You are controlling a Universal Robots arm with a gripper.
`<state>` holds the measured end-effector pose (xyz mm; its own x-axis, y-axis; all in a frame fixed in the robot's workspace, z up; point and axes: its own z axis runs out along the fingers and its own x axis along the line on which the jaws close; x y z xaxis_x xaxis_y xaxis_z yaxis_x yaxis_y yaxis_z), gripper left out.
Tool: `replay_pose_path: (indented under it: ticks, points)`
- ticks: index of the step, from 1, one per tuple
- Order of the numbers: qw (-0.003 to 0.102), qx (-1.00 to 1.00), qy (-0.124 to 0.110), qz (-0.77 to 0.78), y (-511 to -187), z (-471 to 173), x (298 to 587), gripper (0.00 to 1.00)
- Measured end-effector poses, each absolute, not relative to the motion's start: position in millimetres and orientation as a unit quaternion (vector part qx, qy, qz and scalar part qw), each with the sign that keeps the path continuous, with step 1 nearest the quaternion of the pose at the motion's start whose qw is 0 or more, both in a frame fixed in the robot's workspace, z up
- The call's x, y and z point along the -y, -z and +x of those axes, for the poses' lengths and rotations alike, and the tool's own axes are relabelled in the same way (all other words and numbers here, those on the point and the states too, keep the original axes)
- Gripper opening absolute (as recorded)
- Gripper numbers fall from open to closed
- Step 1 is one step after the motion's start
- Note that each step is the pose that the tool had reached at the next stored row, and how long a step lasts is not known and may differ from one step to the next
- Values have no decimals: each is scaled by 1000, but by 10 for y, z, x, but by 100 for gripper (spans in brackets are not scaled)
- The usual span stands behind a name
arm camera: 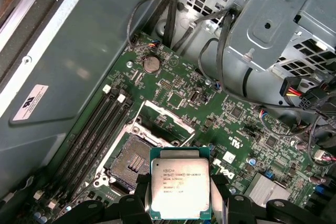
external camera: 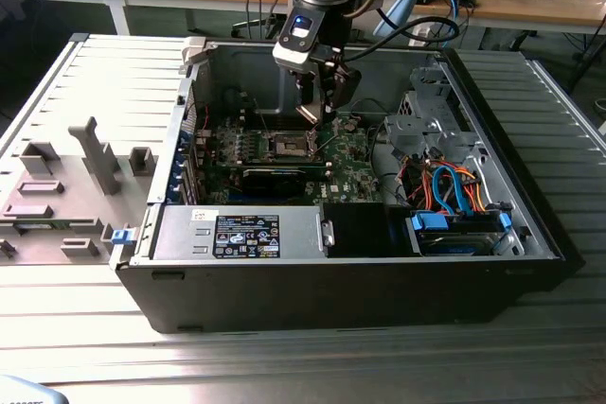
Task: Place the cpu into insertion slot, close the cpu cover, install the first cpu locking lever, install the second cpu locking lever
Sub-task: 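Place the cpu into insertion slot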
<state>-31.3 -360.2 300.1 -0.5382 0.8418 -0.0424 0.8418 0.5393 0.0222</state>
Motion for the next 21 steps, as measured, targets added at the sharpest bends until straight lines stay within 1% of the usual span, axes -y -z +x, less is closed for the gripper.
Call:
replay_pose_path:
  ticks: [21]
  points:
    - [24, -873, 1, 486, -2992, -313, 3602, 55]
